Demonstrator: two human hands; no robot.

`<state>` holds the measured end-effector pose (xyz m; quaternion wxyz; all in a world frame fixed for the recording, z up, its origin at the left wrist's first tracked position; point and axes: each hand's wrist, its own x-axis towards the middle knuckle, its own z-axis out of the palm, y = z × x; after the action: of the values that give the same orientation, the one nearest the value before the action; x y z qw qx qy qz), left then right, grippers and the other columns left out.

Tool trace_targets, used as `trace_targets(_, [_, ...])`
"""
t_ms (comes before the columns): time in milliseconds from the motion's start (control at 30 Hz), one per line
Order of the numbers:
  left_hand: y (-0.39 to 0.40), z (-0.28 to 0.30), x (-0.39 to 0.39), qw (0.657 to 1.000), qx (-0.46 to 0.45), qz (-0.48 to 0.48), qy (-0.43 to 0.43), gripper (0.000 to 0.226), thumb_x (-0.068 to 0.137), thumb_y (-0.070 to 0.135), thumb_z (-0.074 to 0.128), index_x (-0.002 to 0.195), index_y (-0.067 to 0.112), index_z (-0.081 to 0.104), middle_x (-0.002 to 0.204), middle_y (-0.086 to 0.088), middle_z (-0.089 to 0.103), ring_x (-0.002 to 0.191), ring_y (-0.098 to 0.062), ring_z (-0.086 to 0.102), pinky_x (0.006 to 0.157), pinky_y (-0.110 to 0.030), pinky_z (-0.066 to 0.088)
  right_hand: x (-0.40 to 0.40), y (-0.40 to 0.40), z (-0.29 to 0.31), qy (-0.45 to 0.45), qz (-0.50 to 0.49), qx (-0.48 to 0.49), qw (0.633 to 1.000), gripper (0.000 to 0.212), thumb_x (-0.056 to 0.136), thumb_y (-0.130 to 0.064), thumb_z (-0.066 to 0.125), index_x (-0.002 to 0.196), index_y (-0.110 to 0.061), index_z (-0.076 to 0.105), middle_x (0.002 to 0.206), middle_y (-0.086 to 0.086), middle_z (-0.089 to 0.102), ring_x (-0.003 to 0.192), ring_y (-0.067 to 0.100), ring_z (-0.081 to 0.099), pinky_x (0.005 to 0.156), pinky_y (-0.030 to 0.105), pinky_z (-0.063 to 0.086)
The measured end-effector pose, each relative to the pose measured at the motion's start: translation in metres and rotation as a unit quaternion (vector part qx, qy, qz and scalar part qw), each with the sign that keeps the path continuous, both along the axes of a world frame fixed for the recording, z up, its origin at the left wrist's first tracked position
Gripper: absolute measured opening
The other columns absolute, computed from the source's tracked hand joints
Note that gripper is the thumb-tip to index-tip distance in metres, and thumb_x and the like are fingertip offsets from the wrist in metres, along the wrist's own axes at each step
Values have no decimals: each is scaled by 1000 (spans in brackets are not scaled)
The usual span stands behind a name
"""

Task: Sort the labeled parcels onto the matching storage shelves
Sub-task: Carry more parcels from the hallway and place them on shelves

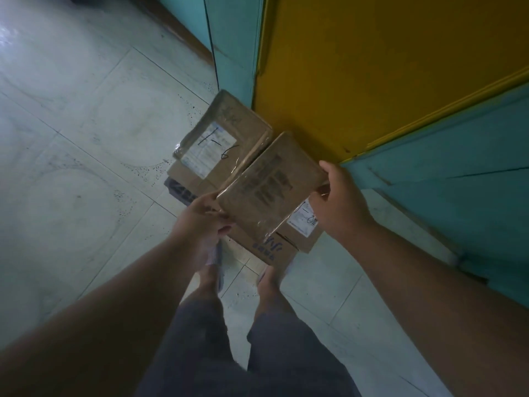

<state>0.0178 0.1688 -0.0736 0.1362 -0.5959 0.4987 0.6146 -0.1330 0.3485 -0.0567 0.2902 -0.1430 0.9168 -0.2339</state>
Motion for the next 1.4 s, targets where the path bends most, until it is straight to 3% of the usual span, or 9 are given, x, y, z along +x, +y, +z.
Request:
trace_targets(200, [-18,98,37,971,-95,-204,80,41,92,-3,62,130,12,59,109,-3,68,101,-22,68,89,-39,59,33,15,99,57,62,-32,996,63,90,-30,71,145,-17,42,137,4,53,103,10,52,80,23,43])
trace_targets(367, [-31,147,52,936,-165,-274,149,34,90,11,68,120,25,60,100,5,71,92,-17,70,79,-39,60,64,21,149,126,28,-40,991,69,84,-34,77,142,-15,46,132,6,55,115,21,55,86,29,45])
trace_targets(500, [-50,165,51,917,-126,-325,193,45,90,11,69,132,22,56,95,11,72,89,-10,72,83,-42,61,100,27,169,156,-34,-38,986,78,77,-26,84,143,-13,46,129,6,53,117,23,53,92,40,50])
trace_targets(667, [-58,179,51,896,-74,-374,227,29,88,11,72,100,36,67,90,2,77,91,-19,74,91,-51,57,139,45,189,202,-122,-27,971,69,77,-39,81,136,-17,54,120,1,57,104,19,54,85,35,47])
trace_targets(800, [-41,200,58,865,-34,-422,271,15,93,36,65,106,29,70,99,2,76,98,-21,72,94,-55,54,169,67,211,200,-238,-79,947,46,77,-43,79,115,-27,59,105,-5,61,95,16,59,80,34,49])
trace_targets(900, [-14,213,62,851,-7,-422,314,38,85,51,61,109,22,68,106,-8,74,101,-28,71,94,-58,53,194,88,219,195,-317,-89,924,43,77,-49,77,109,-32,53,101,-6,64,89,15,62,78,34,52])
trace_targets(1033, [51,229,65,873,-79,-360,318,17,98,38,59,111,28,63,104,-6,73,84,-22,73,73,-44,61,240,132,228,227,-406,-78,882,52,78,-55,70,117,-25,54,110,-5,60,95,19,61,84,39,53])
trace_targets(1200, [136,236,86,842,-190,-413,292,21,94,55,58,88,36,65,85,8,71,80,-21,68,78,-49,60,307,210,247,204,-352,-79,910,81,64,-75,58,131,-29,55,127,-9,55,106,10,57,93,40,52])
trace_targets(1400, [290,237,148,813,-72,-471,334,19,97,34,62,89,22,75,77,2,77,74,-18,74,76,-37,60,423,341,269,169,-418,-11,893,103,46,-77,68,136,-29,51,121,-17,51,106,10,57,93,33,50])
